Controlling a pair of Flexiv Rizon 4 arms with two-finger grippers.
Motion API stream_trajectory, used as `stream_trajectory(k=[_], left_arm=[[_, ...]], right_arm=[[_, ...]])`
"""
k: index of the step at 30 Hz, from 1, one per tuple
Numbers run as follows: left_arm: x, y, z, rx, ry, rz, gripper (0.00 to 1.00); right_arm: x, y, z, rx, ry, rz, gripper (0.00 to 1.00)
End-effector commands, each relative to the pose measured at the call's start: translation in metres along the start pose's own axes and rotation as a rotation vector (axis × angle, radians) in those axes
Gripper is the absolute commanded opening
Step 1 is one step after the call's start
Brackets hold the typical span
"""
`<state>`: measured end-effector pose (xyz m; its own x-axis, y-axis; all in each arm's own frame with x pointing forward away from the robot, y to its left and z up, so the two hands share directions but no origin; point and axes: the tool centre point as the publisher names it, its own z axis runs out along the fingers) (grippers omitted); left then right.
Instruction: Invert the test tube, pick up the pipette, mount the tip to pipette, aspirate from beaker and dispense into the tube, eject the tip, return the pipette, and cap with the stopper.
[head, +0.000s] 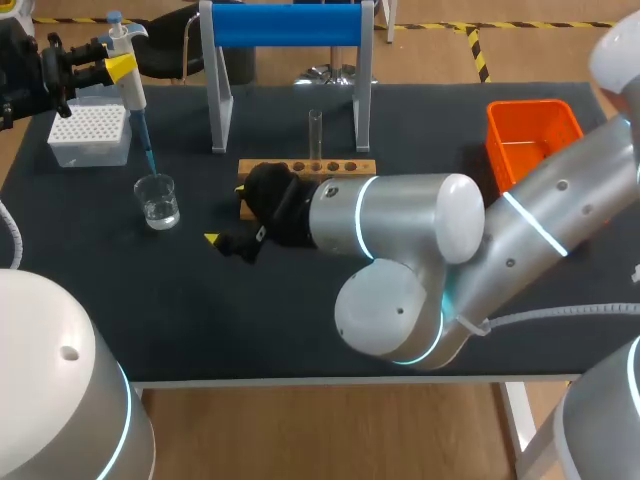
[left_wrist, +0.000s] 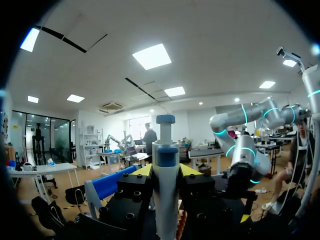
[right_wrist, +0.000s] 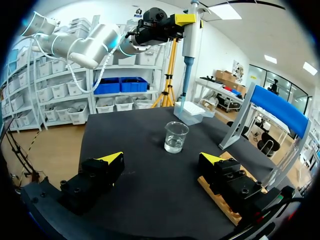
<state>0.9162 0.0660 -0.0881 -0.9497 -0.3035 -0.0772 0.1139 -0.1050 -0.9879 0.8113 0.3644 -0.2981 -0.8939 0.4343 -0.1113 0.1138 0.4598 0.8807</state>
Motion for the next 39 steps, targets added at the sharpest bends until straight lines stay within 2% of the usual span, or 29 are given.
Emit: stream_trajectory(k=[1, 18, 39], left_arm=[[0.000, 0.000, -0.001, 0.001, 0.002, 0.001, 0.00], [0.000, 0.000, -0.001, 0.001, 0.002, 0.001, 0.00], [-0.008, 0.030, -0.007, -0.017, -0.012, -0.001, 0.00]], right_arm=[[0.003, 0.000, 0.002, 0.002, -0.010, 0.001, 1.00], [0.003, 0.000, 0.002, 0.002, -0.010, 0.001, 1.00], [0.003, 0.000, 0.002, 0.002, -0.010, 0.001, 1.00]])
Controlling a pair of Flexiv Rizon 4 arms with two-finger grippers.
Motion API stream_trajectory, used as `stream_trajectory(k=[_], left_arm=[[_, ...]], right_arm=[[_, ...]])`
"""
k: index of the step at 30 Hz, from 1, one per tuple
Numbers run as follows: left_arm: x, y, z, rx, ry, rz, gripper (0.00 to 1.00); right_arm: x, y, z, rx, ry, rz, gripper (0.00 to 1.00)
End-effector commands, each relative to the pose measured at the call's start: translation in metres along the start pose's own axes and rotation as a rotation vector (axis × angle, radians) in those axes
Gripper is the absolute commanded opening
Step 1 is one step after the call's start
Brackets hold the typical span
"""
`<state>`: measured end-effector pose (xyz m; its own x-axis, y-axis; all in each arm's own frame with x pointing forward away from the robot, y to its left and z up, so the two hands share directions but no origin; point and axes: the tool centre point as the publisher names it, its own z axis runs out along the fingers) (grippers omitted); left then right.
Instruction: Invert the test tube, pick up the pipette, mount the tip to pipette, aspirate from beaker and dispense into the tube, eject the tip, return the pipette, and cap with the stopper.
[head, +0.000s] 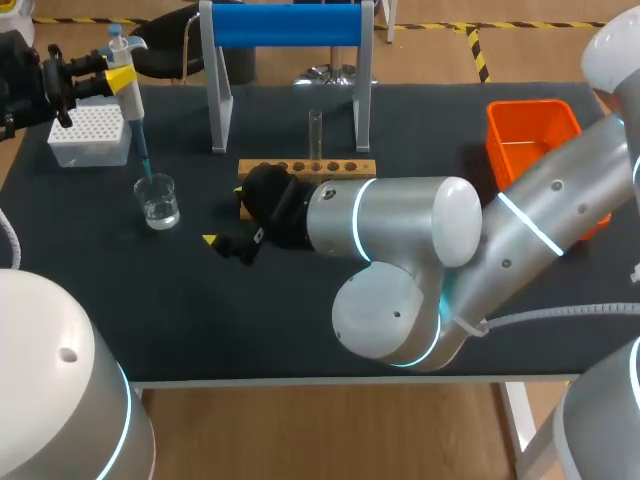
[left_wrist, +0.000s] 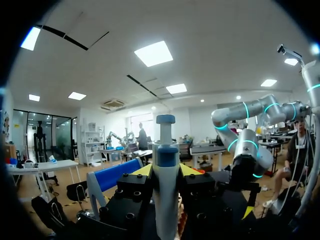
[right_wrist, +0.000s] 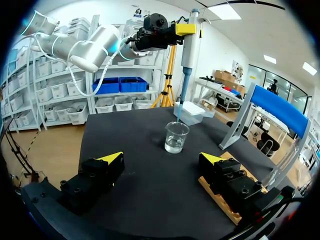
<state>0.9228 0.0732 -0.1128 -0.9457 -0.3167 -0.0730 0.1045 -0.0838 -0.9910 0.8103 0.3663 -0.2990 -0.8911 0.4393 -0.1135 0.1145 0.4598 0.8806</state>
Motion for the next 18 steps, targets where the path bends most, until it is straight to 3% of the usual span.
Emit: stream_trajectory(k=[1, 18], left_arm=[[-0.002, 0.007, 0.002, 0.006, 0.002, 0.000, 0.00], [-0.005, 0.031, 0.000, 0.016, -0.002, 0.000, 0.00]], right_arm=[[0.001, 0.000, 0.000, 0.002, -0.003, 0.000, 1.00], [0.001, 0.000, 0.000, 0.002, -0.003, 0.000, 1.00]])
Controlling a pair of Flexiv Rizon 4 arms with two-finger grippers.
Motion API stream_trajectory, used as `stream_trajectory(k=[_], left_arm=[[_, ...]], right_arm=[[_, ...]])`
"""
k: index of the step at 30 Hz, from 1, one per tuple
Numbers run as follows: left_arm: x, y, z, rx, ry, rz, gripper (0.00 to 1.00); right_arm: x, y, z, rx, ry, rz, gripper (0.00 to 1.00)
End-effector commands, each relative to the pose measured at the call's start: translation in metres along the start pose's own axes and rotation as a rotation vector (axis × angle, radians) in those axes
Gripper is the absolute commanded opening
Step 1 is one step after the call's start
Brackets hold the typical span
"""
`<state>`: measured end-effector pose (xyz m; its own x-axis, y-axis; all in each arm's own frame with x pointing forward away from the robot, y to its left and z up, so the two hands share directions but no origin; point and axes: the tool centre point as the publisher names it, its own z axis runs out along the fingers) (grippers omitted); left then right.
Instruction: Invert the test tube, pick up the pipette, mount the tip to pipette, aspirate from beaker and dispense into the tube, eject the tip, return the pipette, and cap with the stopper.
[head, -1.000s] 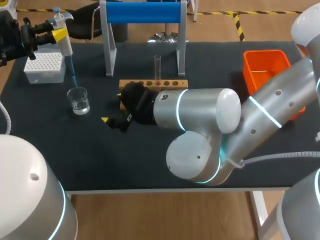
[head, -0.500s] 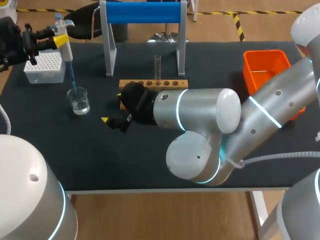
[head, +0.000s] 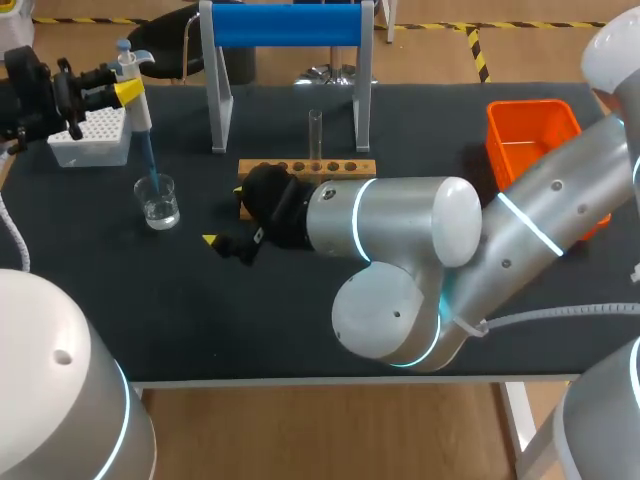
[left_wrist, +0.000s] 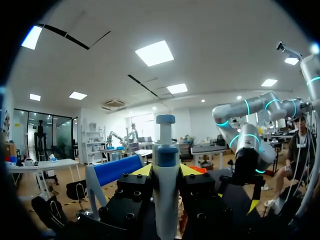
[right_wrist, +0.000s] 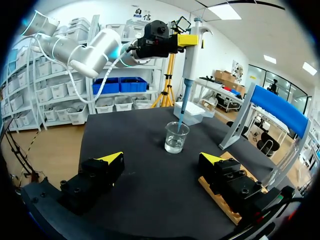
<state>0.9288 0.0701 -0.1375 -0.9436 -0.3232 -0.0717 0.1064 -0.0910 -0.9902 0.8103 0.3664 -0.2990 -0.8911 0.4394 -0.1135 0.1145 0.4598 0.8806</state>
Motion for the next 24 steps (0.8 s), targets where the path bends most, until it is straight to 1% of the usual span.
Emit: stream_trajectory(k=[1, 6, 24], left_arm=[[-0.003, 0.007, -0.002, 0.009, 0.004, -0.001, 0.00], [-0.003, 0.012, -0.004, 0.019, 0.005, -0.001, 0.00], [-0.007, 0.030, -0.007, 0.013, 0.017, -0.002, 0.00]], right_arm=[[0.001, 0.000, 0.000, 0.002, -0.003, 0.000, 1.00], [0.001, 0.000, 0.000, 0.002, -0.003, 0.000, 1.00], [0.001, 0.000, 0.000, 0.002, -0.003, 0.000, 1.00]])
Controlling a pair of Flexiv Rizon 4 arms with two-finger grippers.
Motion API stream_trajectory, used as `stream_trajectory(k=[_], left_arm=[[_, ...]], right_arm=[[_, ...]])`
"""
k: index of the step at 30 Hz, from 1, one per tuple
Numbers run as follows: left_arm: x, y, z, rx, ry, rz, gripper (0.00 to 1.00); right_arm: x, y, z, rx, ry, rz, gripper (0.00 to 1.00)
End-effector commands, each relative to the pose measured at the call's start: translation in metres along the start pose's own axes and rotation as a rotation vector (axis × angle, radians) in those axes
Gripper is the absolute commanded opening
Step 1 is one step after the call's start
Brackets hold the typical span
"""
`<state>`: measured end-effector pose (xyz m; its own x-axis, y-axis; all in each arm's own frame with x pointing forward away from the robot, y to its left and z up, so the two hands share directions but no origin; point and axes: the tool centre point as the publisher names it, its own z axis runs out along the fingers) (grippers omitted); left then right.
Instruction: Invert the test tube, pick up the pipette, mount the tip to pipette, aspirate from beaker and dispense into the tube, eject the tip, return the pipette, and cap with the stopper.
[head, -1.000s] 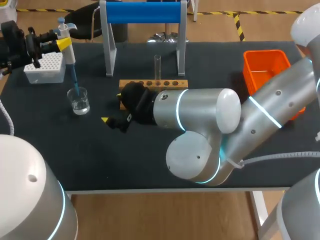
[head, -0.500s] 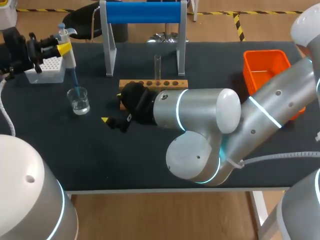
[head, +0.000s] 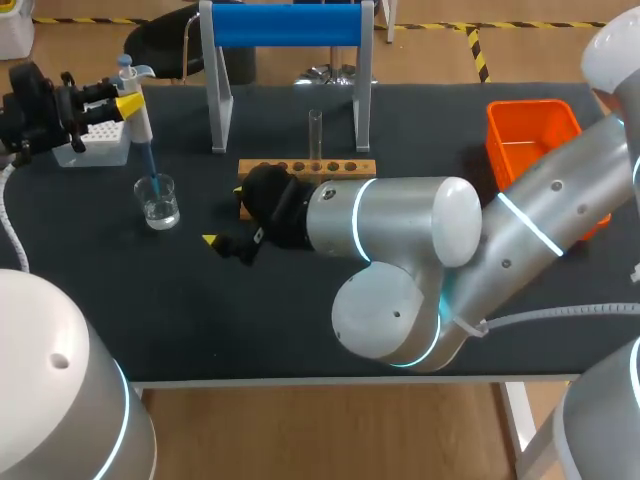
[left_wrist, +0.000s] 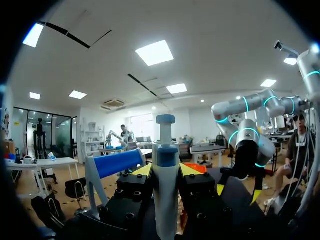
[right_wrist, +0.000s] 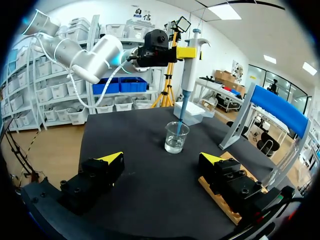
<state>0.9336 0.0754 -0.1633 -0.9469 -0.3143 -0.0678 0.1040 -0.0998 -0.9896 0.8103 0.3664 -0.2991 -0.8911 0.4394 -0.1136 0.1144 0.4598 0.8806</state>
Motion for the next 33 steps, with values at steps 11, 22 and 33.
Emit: stream_trajectory(k=[11, 22, 33], left_arm=[[-0.005, 0.014, -0.004, -0.002, 0.004, -0.004, 0.00], [-0.008, 0.023, -0.006, -0.004, -0.001, -0.023, 0.00], [-0.009, 0.027, -0.006, -0.005, 0.001, -0.041, 0.00]], right_arm=[[0.001, 0.000, 0.000, 0.002, -0.003, 0.000, 1.00], [0.001, 0.000, 0.000, 0.002, -0.003, 0.000, 1.00], [0.001, 0.000, 0.000, 0.002, -0.003, 0.000, 1.00]])
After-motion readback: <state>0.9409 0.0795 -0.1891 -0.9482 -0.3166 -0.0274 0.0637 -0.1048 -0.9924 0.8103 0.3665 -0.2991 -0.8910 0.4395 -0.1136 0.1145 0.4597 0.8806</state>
